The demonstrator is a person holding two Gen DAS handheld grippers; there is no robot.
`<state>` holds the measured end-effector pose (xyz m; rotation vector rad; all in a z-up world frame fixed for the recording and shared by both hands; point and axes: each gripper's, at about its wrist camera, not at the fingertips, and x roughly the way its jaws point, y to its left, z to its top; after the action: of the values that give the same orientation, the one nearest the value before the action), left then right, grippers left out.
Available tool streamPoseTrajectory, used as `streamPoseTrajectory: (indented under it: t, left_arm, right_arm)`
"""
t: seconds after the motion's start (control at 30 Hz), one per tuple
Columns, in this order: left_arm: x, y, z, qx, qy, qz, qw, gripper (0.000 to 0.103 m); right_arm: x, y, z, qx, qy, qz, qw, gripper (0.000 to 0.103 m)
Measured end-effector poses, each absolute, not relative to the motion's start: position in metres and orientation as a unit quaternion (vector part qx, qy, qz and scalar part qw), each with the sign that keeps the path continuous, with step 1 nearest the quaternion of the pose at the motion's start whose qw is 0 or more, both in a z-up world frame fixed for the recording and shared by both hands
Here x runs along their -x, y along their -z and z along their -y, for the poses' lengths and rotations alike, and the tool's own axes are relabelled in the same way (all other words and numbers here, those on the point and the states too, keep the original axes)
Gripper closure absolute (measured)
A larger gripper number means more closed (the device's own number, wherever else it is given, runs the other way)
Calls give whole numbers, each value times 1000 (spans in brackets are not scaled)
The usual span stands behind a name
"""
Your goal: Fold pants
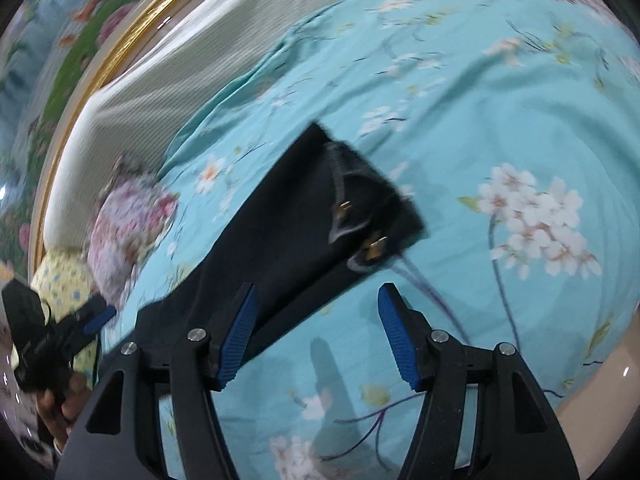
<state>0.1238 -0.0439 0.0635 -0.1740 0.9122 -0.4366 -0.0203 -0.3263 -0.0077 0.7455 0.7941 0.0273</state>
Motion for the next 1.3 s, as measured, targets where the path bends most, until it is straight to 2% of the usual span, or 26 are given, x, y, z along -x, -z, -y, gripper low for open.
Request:
streamPoseTrajectory:
  t: [0.3,0.4,0.47,0.87,0.93,1.0,1.07,1.13,1.2,1.3]
  left_arm:
    - [-155,-48,104,28,249,-466,848,31]
    - [-166,-39,129,11,266,-479,836,31]
    - [-172,-36,143,-2,274,-483,831,31]
    - [-211,-13,266,-87,399,-521,749,32]
    - [-221,-4,286,-87,422,-542,722,37]
    - [-227,8,303,-84,441,-567,691,54]
    - [-231,19,315,-86,452,-585,668,55]
    - [-232,22,321,-85,458,-587,662,64]
    - [-231,20,321,-72,473,-585,654,88]
    - [-222,9,317,-80,479,-557,673,92]
  right_arm:
    - [1,20,348,-414,16,-354,838,41]
    - [-8,24,350,-416,9,-353,838,57]
    - [-13,29,352,-419,-6,-356,835,91]
    - [5,44,384,-450,-62,-331,827,92]
    - [5,46,385,-454,-67,-330,825,92]
    - [7,46,384,-449,-70,-329,827,92]
    - [8,46,384,-445,-75,-328,830,92]
    - [10,48,385,-451,-81,-324,827,92]
    - [11,50,385,-450,-86,-323,828,92]
    - [11,49,383,-442,-89,-324,832,92]
